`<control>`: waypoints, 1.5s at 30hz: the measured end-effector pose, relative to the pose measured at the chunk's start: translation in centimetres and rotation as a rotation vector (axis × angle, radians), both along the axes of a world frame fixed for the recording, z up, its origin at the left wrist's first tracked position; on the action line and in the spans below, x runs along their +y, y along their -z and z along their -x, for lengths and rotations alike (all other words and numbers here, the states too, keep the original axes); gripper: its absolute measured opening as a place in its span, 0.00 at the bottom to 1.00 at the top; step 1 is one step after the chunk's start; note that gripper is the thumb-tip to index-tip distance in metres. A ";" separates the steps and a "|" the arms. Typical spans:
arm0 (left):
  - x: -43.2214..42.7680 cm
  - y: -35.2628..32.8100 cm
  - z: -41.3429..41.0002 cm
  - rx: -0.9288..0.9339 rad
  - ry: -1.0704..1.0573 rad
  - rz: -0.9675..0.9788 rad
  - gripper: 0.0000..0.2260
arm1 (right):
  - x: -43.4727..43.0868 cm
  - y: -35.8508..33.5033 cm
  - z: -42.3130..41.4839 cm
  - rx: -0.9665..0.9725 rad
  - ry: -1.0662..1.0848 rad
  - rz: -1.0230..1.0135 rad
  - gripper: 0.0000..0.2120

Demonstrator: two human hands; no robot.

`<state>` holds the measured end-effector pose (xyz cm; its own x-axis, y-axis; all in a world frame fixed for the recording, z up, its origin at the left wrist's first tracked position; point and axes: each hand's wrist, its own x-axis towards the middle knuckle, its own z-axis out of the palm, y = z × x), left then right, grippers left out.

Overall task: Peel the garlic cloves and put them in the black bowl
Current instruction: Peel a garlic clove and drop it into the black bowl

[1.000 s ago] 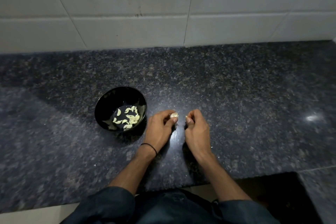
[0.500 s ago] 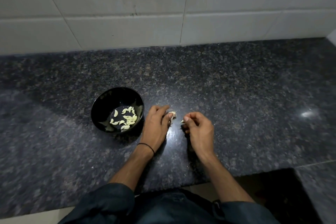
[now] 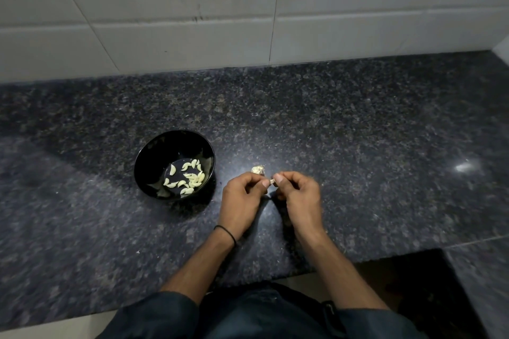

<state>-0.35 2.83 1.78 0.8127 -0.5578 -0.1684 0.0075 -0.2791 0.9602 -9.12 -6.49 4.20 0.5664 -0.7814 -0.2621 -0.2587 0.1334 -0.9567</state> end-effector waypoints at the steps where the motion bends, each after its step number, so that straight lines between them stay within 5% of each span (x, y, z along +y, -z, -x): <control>1: 0.0 -0.1 0.0 -0.022 -0.009 -0.023 0.04 | -0.1 0.1 0.1 0.027 -0.012 0.027 0.06; 8: -0.1 -0.5 0.6 -0.101 -0.034 -0.079 0.03 | -0.1 -0.3 0.0 0.183 -0.013 0.244 0.07; 14: -0.5 -1.0 0.9 0.230 -0.085 0.050 0.08 | 0.3 -0.7 -0.9 0.040 0.193 -0.202 0.07; 21: -0.2 -1.8 1.2 0.508 -0.067 0.146 0.11 | 0.6 -1.1 -0.6 0.006 0.179 -0.268 0.06; 23: -0.2 -1.6 1.2 0.390 -0.080 0.106 0.11 | 0.6 -0.9 -0.4 0.063 0.153 -0.116 0.07; 28: 0.1 -1.9 0.9 -0.466 0.023 -0.185 0.10 | 1.0 -1.2 -0.1 0.249 0.072 0.263 0.09; 31: -0.1 -1.9 0.8 -0.604 0.032 -0.211 0.10 | 1.2 -1.3 -0.2 0.265 0.077 0.380 0.09; 33: -0.2 -1.5 0.8 -0.444 0.011 -0.216 0.09 | 1.2 -1.3 -0.2 0.259 0.071 0.407 0.08; 37: -0.5 -1.7 0.7 0.205 -0.027 -0.002 0.14 | 1.0 -1.3 0.1 0.165 0.059 0.342 0.08; 40: -0.6 -1.8 1.1 0.336 -0.012 0.032 0.15 | 0.7 -0.7 0.1 0.128 0.040 0.264 0.08; 42: -0.3 -1.7 0.9 0.149 0.010 -0.041 0.12 | 0.7 -0.6 0.1 0.145 0.043 0.255 0.08; 45: 0.0 -1.9 1.0 -0.433 0.063 -0.226 0.06 | 0.8 -0.8 0.0 0.212 0.070 0.222 0.10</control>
<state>-1.39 2.87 3.68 0.8007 -0.5966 0.0543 -0.4023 -0.4683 0.7867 -9.07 -5.70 4.95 0.4601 -0.8680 -0.1870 -0.4530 -0.0483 -0.8902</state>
